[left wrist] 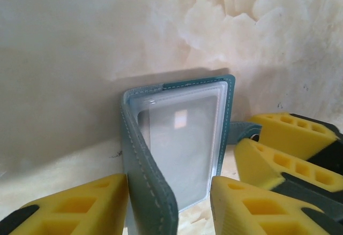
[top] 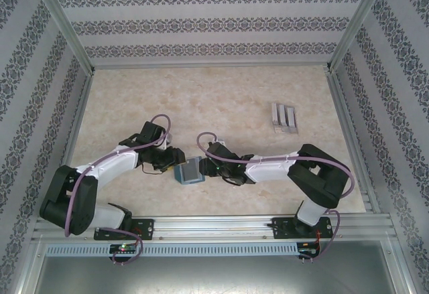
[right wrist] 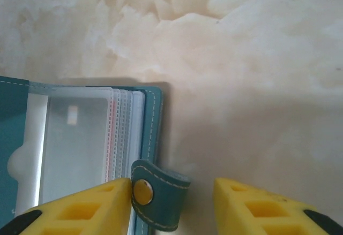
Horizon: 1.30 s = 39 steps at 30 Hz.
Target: Put the credit cards into the card holder
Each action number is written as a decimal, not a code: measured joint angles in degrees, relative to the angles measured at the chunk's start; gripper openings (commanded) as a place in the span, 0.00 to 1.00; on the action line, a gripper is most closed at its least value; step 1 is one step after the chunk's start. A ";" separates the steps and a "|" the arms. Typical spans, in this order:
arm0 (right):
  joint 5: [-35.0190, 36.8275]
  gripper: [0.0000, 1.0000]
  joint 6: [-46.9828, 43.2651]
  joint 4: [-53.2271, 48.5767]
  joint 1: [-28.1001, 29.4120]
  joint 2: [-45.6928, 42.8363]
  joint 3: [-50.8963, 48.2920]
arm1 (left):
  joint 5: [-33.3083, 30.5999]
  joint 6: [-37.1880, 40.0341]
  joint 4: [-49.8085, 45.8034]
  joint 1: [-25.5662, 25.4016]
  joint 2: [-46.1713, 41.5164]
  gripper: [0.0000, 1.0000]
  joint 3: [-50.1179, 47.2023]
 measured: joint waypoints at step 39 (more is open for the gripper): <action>9.55 0.53 -15.17 1.33 3.56 1.88 0.92 | -5.60 2.73 -3.34 -5.14 6.58 0.48 7.58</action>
